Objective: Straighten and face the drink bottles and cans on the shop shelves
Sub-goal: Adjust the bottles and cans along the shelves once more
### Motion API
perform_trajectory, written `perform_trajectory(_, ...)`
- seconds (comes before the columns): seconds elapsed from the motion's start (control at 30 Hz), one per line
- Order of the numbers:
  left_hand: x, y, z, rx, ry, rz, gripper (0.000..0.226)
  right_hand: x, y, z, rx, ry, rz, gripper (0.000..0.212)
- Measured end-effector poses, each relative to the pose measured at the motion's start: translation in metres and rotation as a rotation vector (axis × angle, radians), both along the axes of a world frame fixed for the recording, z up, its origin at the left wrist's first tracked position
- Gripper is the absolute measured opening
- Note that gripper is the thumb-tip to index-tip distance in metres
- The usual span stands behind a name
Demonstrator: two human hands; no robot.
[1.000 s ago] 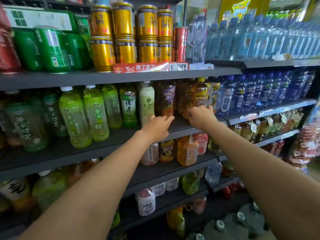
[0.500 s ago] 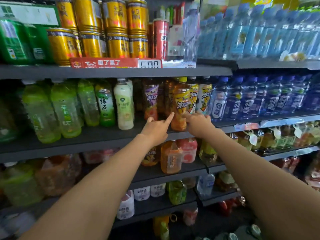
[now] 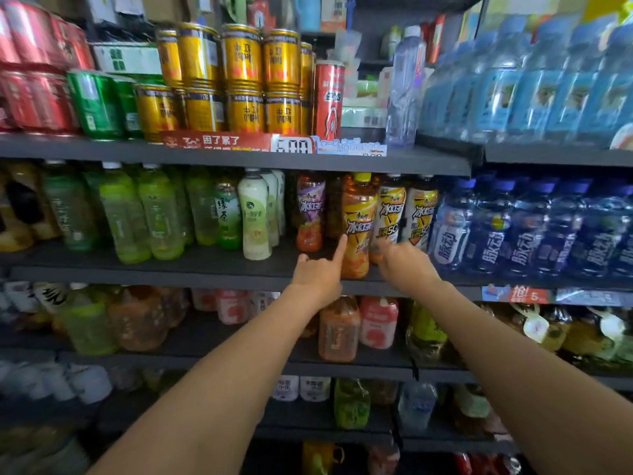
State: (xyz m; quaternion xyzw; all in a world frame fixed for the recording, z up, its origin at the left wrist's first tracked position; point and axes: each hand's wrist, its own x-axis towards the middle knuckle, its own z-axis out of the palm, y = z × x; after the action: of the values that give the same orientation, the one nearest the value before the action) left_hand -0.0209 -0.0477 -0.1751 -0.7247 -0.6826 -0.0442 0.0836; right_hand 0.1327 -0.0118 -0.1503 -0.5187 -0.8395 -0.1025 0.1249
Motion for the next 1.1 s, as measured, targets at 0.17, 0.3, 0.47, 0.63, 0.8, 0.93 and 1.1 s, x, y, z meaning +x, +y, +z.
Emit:
perform_trajectory(0.17,-0.035,-0.006,-0.005,0.119,-0.015,0.124,0.082,-0.049,0.001,-0.008,-0.052,0.067,0.206,0.043)
perform_trajectory(0.3,-0.071,-0.004,-0.005,0.204,-0.028,0.184,0.082,-0.098,0.006,-0.021,-0.091,0.111,0.216,0.053)
perform_trajectory(0.47,-0.122,0.003,-0.013,0.236,0.033,0.169,0.080,-0.151,0.031,-0.037,-0.270,0.193,0.091,0.059)
perform_trajectory(0.63,-0.166,0.022,-0.018,0.281,0.086,0.036,0.073,-0.190,0.064,-0.042,-0.330,0.252,-0.133,0.057)
perform_trajectory(0.8,-0.195,0.039,-0.033,0.204,0.163,-0.075,0.073,-0.213,0.072,-0.057,-0.370,0.169,-0.188,0.056)
perform_trajectory(0.93,-0.205,0.040,-0.042,0.123,0.168,-0.088,0.073,-0.211,0.059,-0.069,-0.211,0.081,-0.190,0.056)
perform_trajectory(1.1,-0.209,0.018,-0.056,0.076,0.119,-0.051,0.072,-0.196,0.031,-0.075,0.009,0.016,-0.117,0.057)
